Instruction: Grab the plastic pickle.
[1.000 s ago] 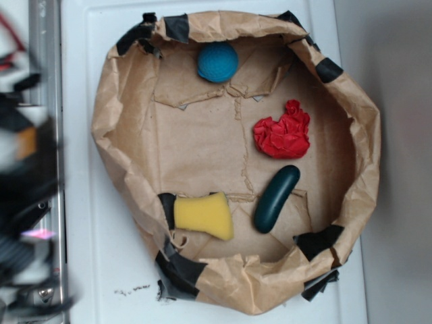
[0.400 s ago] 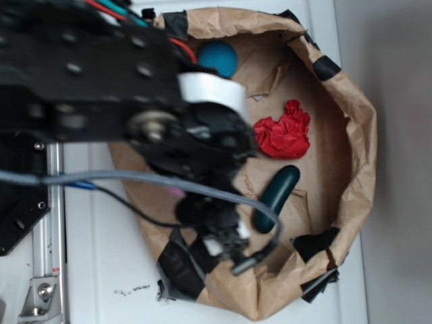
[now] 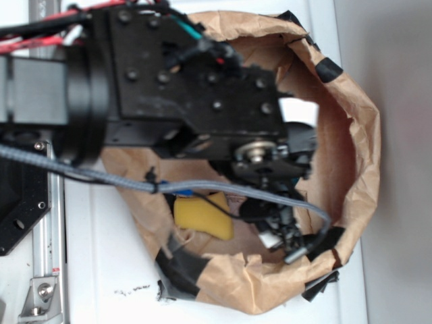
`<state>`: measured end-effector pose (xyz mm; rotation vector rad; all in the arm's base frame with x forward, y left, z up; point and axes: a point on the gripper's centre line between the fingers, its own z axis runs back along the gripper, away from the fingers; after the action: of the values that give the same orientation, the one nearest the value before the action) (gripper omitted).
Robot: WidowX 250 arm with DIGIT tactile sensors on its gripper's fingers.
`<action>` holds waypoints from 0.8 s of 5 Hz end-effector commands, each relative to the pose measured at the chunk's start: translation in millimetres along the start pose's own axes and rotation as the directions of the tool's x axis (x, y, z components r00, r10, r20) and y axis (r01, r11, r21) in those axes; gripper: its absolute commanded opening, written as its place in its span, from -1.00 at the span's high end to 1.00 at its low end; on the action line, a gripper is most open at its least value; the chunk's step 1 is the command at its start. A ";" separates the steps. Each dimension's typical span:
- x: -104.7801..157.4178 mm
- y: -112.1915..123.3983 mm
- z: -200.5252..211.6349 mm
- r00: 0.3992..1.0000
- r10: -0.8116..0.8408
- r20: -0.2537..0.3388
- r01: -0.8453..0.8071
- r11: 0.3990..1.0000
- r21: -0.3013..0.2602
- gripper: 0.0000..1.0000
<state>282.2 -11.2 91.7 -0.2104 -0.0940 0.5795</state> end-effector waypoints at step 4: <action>18.2 -4.2 -63.2 0.998 0.064 0.000 -0.063 0.993 0.104 1.00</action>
<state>305.8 -11.3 23.6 -0.1045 -0.0249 0.6655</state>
